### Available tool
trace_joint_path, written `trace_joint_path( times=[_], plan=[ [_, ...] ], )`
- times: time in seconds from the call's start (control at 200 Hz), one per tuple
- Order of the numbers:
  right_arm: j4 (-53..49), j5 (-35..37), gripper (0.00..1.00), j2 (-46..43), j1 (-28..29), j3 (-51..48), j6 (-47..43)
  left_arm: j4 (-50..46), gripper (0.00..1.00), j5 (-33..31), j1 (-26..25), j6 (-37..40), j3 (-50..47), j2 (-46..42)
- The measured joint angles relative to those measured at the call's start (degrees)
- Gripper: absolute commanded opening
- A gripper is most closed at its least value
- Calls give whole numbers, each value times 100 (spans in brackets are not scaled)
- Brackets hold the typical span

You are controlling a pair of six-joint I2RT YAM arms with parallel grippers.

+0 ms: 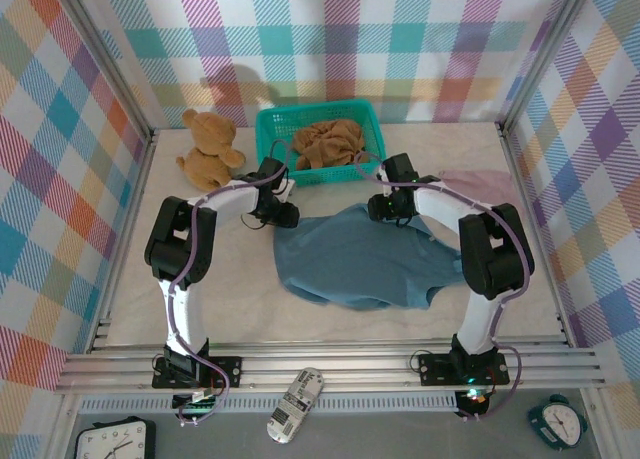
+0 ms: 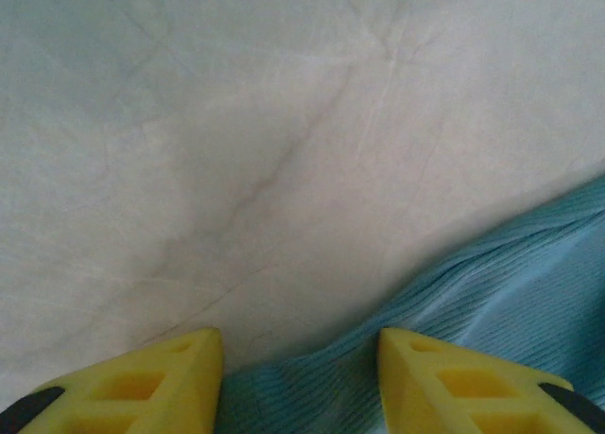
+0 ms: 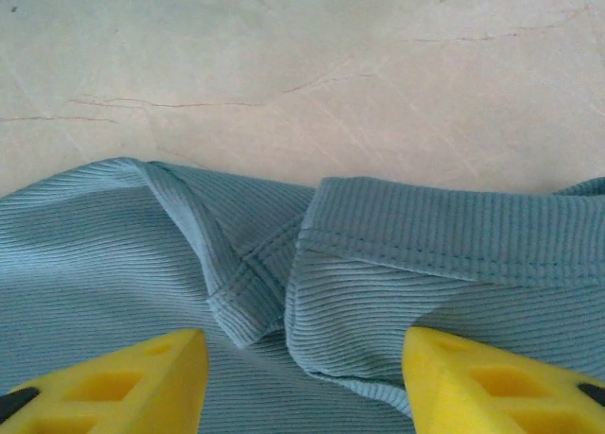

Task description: Fold and stack the tank tops

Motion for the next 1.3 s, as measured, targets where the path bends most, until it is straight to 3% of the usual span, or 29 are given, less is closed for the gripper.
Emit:
trace_joint_path(
  times=[0.095, 0.295, 0.385, 0.585, 0.85, 1.305],
  plan=[
    [11, 52, 45, 50, -39, -2, 101, 20, 34, -11, 4, -2, 0, 0],
    [101, 144, 17, 173, -122, -87, 367, -63, 10, 20, -2, 50, 0, 2],
    [133, 186, 12, 162, -162, -160, 428, -109, 0, 50, -2, 94, 9, -2],
    [160, 201, 9, -140, -302, -273, 435, -533, 0, -9, -2, 140, 31, -199],
    [79, 166, 9, -409, -621, -118, 404, -1285, 0, -315, 55, 149, 26, -1187],
    [-306, 146, 13, 1377, -846, 1906, 153, -2214, 0, -778, 413, -162, -890, -2105]
  ],
)
